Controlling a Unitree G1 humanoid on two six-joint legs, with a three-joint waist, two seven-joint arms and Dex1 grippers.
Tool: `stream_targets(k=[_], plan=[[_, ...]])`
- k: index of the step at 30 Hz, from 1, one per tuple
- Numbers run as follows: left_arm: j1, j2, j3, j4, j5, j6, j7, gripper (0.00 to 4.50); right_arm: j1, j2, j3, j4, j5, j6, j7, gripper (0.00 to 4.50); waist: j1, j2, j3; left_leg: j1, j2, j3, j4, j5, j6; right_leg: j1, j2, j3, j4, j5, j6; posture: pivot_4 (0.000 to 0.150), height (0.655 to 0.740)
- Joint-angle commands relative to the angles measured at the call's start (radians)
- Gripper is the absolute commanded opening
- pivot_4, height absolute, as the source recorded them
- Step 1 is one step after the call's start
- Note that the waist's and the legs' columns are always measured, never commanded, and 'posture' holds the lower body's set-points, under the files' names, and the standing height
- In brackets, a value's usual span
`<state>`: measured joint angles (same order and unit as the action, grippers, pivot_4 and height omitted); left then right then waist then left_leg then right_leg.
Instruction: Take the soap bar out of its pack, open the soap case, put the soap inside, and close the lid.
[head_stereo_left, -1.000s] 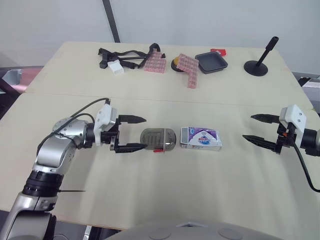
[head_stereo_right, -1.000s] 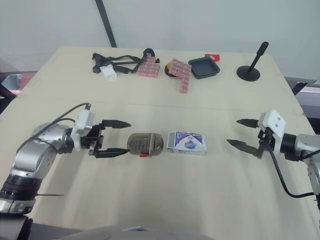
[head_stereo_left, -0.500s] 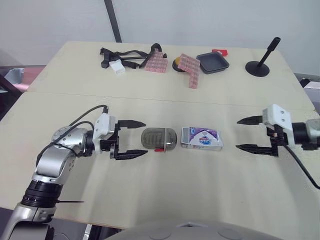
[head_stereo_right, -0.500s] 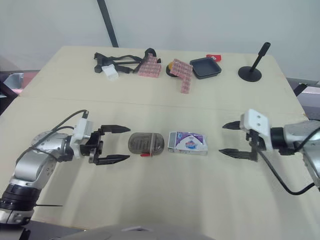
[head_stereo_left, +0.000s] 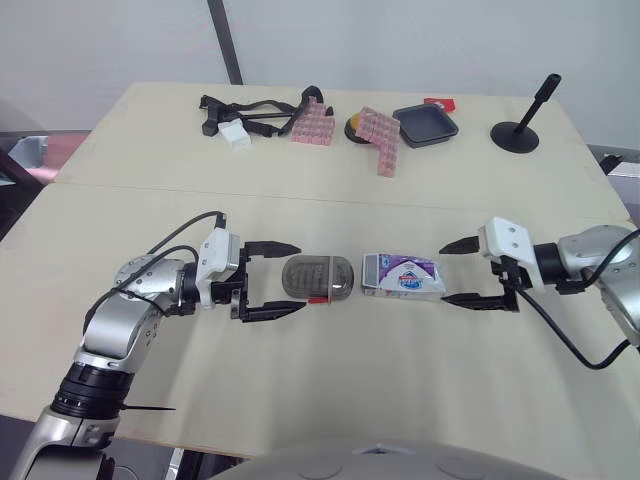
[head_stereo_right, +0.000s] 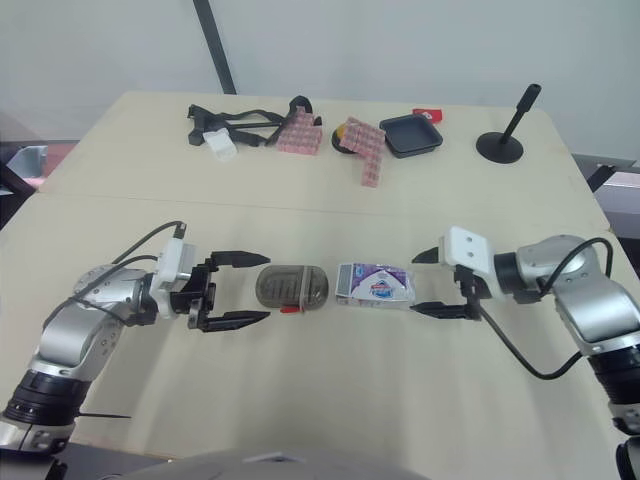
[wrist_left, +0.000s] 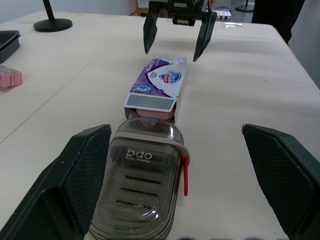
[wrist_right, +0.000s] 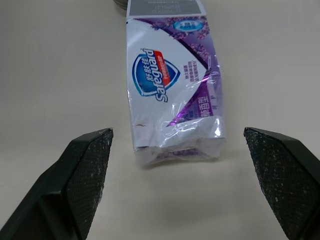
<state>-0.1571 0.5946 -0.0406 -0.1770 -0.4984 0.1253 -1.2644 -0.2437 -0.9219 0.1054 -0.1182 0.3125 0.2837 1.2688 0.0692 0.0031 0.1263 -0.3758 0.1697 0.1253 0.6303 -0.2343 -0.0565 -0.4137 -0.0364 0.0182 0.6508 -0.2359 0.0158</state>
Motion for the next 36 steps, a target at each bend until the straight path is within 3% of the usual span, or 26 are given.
stream_targets(k=[1,36], plan=[[0.009,0.01,0.008,-0.042,-0.013,0.001,0.006,4.44,-0.017,0.022,-0.007,0.012,-0.016,-0.023,-0.017,4.5,-0.001,0.0,0.0,0.0,0.0,0.0,0.0,0.0,0.0,0.0,0.0,0.0,0.0,0.0,0.0,0.15,0.7398],[0.037,0.0,0.0,-0.074,-0.022,0.011,0.033,4.44,-0.037,0.121,0.029,0.081,-0.075,-0.085,-0.042,4.5,-0.003,0.0,0.0,0.0,0.0,0.0,0.001,0.0,0.0,0.0,0.0,0.001,0.002,0.0,0.0,0.15,0.7398]])
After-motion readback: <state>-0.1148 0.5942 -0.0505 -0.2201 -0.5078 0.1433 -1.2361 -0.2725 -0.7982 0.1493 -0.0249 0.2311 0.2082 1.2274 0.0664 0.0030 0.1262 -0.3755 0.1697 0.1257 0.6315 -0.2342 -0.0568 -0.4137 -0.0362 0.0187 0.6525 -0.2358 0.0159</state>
